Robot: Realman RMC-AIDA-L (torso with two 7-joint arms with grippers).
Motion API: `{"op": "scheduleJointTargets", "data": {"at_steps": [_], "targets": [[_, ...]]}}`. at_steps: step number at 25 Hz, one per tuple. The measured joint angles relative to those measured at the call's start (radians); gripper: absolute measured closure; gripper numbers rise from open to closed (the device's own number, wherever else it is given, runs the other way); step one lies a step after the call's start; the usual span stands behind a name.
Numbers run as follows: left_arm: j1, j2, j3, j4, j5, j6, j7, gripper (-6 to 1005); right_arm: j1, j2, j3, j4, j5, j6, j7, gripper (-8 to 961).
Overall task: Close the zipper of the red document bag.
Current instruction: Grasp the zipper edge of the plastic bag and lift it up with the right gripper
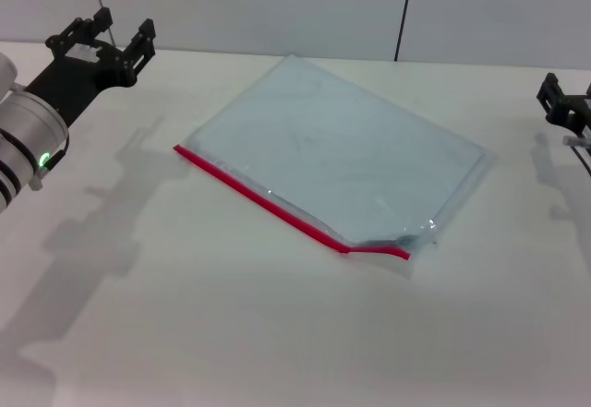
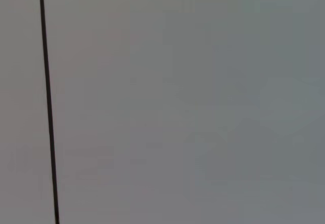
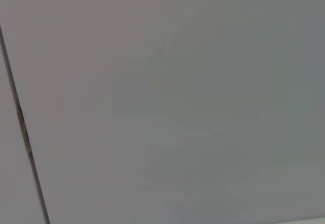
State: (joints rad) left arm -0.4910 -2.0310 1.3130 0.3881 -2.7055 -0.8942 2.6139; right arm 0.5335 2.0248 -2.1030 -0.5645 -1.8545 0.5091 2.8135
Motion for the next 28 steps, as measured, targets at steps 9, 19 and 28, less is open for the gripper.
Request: {"op": "scheduleJointTargets", "data": {"at_steps": [9,19,28], "targets": [[0.000,0.000,0.000,0.000,0.002,0.000,0.000,374,-0.001,0.000,0.002,0.000,0.000,0.000,0.001,313],[-0.001,0.004,0.001,-0.019,0.006,0.012,-0.006,377,-0.008,-0.007,-0.008,-0.068,-0.022,-0.090,-0.003,315],[-0.001,0.006,0.011,-0.018,0.007,0.039,-0.020,378,-0.183,-0.121,0.002,-0.499,-0.256,-0.378,-0.006,316]]}}
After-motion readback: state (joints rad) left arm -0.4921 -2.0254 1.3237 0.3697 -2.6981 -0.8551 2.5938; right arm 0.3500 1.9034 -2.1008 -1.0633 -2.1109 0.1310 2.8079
